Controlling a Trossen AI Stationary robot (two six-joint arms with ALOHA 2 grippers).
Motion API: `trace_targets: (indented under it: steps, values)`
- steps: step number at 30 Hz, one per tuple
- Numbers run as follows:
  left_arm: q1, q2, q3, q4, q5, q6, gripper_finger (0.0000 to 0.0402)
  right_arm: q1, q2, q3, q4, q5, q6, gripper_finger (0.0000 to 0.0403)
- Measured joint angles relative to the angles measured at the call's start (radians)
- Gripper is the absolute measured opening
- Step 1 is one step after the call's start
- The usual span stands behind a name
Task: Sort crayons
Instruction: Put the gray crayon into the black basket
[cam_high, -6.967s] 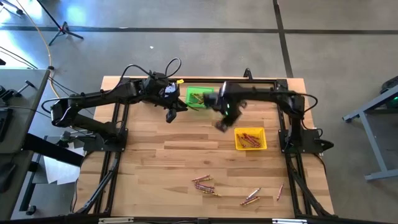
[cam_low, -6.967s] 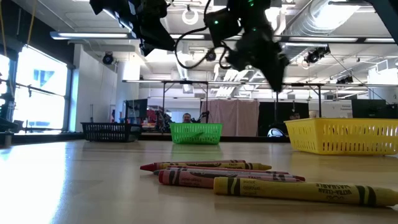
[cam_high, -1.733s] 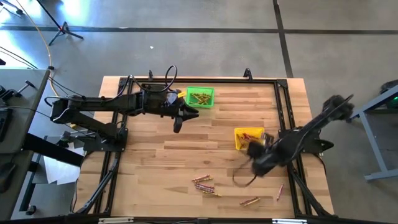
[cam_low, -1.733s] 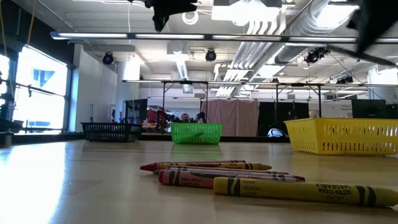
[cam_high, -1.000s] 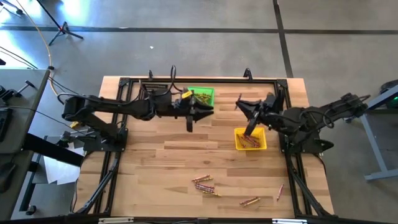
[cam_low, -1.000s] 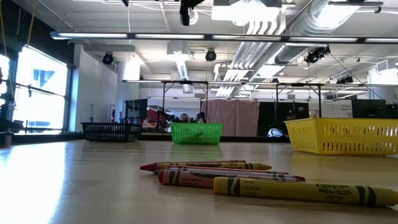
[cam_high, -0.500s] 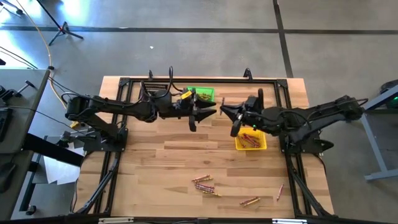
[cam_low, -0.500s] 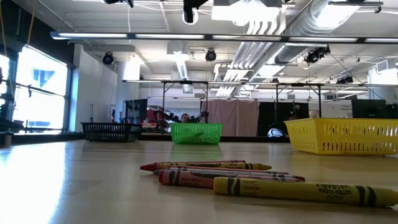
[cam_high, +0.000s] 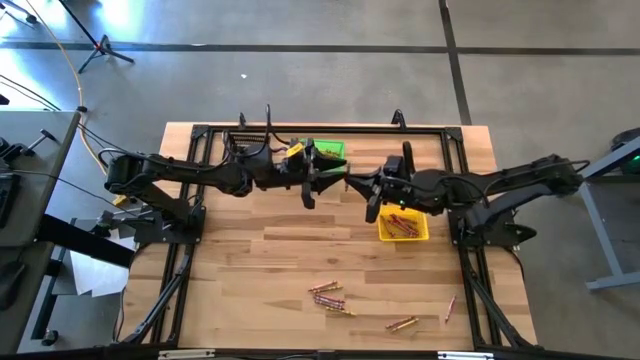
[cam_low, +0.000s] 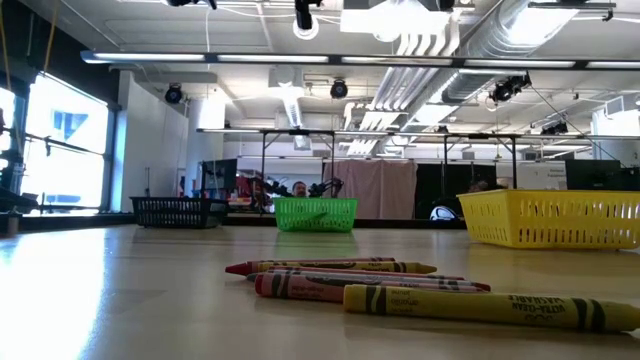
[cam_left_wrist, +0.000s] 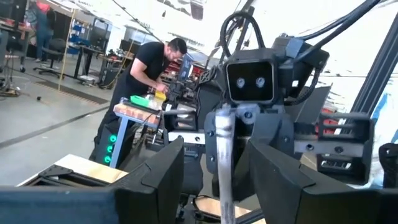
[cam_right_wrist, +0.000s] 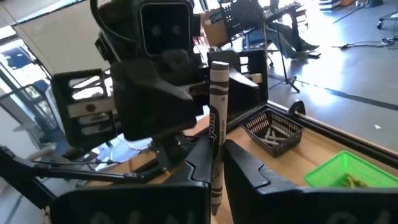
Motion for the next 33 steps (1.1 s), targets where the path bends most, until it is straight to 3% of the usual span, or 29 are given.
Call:
trace_targets:
  steps: [21, 25, 30, 33]
  values:
    - [0.021, 0.000, 0.000, -0.003, 0.002, 0.001, 0.0161, -0.035, 0.055, 0.000, 0.109, -0.084, -0.001, 0.0009]
    - [0.024, 0.000, 0.000, -0.003, 0.009, 0.009, 0.0120, -0.035, 0.063, 0.000, 0.112, -0.081, 0.006, 0.0009]
    - [0.024, 0.000, 0.000, -0.002, 0.021, 0.065, 0.0024, -0.036, 0.064, 0.000, 0.108, -0.076, 0.006, 0.0009]
    - [0.025, 0.000, 0.000, -0.002, 0.033, 0.074, 0.0014, -0.035, 0.063, 0.000, 0.108, -0.075, -0.002, 0.0016]
